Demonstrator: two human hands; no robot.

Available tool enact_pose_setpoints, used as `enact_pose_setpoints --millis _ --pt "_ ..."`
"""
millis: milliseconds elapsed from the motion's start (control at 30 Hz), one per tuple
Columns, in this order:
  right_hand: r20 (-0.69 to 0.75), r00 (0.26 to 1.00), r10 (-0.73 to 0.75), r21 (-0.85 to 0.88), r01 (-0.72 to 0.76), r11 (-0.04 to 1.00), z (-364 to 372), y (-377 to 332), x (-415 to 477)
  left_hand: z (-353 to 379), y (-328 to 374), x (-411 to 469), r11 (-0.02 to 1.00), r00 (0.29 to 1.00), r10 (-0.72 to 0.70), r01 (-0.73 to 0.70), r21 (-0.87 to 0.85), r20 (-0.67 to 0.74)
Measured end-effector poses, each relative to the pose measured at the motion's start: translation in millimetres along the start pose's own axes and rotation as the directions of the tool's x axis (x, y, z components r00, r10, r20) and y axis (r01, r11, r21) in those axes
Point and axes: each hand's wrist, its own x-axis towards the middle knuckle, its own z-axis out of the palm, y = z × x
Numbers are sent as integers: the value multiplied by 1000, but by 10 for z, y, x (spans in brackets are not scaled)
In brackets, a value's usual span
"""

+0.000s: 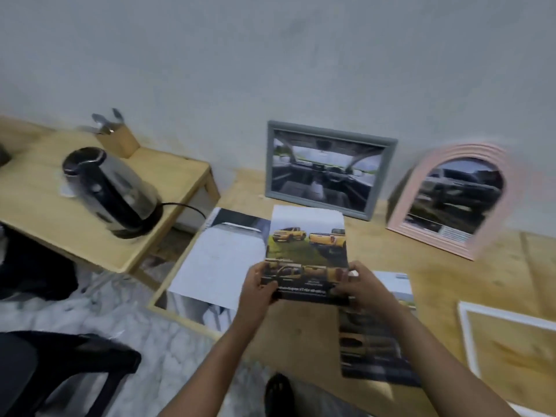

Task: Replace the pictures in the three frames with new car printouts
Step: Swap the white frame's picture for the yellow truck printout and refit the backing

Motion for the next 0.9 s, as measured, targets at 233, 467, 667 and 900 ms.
enact_pose_setpoints --millis 233,467,667,900 --pt "117 979 168 -181 -145 973 1496 -32 512 -1287 -13 502 904 973 45 56 423 -224" --pt "126 987 101 -509 -23 861 1910 -99 693 -1573 -289 712 675 944 80 186 714 -322" --pt "163 985 -50 -644 145 751 1641 -102 628 -1400 -479 672 534 914 242 153 831 -324" --pt "-400 909 -118 -400 -57 915 298 133 375 -484 -264 653 561 922 355 -344 753 156"
